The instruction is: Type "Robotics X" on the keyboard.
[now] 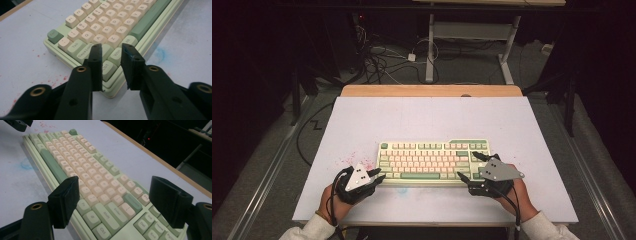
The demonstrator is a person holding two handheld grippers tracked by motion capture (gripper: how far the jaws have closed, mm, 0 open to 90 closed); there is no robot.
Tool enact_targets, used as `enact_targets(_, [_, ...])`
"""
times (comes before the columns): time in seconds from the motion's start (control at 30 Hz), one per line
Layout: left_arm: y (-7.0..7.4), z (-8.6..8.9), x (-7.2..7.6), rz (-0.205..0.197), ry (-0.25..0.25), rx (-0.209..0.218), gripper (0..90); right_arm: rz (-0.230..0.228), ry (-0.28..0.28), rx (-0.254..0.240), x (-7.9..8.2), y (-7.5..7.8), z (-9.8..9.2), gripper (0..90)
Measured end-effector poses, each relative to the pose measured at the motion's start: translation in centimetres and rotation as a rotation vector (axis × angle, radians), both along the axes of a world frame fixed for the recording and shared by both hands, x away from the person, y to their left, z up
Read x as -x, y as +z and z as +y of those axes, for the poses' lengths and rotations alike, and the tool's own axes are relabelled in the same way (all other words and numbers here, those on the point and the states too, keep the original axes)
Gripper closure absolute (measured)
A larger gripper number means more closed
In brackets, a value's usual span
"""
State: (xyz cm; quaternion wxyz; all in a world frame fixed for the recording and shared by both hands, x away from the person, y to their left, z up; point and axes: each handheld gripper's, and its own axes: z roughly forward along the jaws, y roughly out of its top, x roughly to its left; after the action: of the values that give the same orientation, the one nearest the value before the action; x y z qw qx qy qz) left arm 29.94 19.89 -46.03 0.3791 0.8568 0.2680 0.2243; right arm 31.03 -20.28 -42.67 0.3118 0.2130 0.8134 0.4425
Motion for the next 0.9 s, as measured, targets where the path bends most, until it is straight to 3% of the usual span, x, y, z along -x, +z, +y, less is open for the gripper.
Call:
enact_targets(0.37, [0.3,-0.8,-0.5,0.017,-0.001,-0.004,87.7,-0.001,-0.037,0.0,0.9,-0.3,-1.9,25.7])
enact_targets(0.9, [1.8,-4.1,-2.6,0.043,-0.082,-0.017,87.7,0.018,-0.048,0.02,1.0,-0.9,-2.4,25.6])
